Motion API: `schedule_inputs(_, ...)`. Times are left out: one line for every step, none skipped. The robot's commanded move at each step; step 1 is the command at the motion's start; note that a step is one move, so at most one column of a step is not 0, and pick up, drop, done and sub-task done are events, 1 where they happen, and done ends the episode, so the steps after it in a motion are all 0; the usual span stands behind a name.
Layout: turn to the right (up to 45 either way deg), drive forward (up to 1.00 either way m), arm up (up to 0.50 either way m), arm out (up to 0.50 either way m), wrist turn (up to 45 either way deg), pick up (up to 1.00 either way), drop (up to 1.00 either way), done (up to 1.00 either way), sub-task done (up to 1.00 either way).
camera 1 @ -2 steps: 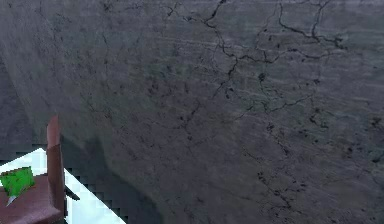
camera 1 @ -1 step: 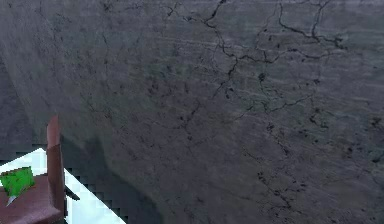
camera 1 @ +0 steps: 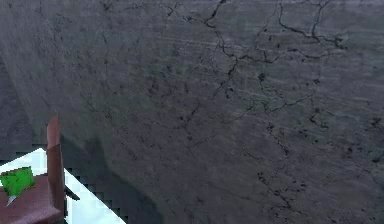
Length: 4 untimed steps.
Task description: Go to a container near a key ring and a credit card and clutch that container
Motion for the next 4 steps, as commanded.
schedule_inputs(0.0,0.0,-0.28,0.0,0.0,0.0,0.0,0.0,0.0)
schedule_inputs(0.0,0.0,0.0,0.0,0.0,1.0,0.0,0.0,0.0)
schedule_inputs(0.0,0.0,0.1,0.0,0.0,0.0,0.0,0.0,0.0)
schedule_inputs(0.0,0.0,0.0,0.0,0.0,0.0,0.0,1.0,0.0)
